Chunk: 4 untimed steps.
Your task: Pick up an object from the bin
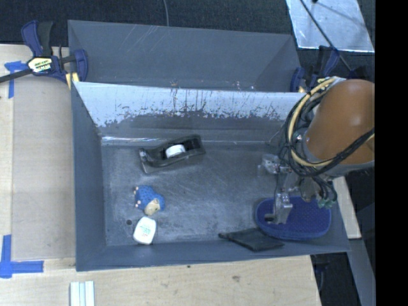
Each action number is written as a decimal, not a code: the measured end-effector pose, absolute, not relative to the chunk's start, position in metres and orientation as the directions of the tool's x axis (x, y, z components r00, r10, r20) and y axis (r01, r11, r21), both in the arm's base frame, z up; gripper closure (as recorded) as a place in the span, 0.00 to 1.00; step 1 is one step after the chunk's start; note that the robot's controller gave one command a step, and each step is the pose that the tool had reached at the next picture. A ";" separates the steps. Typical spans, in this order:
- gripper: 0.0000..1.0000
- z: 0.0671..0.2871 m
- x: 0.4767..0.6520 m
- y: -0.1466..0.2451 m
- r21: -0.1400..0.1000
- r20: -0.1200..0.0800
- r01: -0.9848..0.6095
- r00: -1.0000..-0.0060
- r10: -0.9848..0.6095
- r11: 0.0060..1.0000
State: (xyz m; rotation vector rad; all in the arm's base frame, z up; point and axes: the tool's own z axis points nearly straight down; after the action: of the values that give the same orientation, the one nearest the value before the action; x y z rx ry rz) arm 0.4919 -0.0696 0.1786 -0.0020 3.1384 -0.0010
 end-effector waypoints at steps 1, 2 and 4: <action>0.00 0.083 0.486 -0.082 0.000 0.005 0.002 -1.000 0.002 1.000; 0.00 0.071 0.488 -0.099 0.000 -0.008 -0.214 -0.977 -0.214 0.977; 1.00 0.146 0.486 -0.045 -0.001 -0.010 -0.225 -0.974 -0.225 0.974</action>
Offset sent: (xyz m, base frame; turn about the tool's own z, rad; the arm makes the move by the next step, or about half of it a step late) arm -0.0041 -0.0124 -0.0916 0.0007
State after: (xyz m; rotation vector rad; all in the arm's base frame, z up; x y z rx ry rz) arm 0.4863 -0.0453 0.1455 -0.3542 3.1114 0.0008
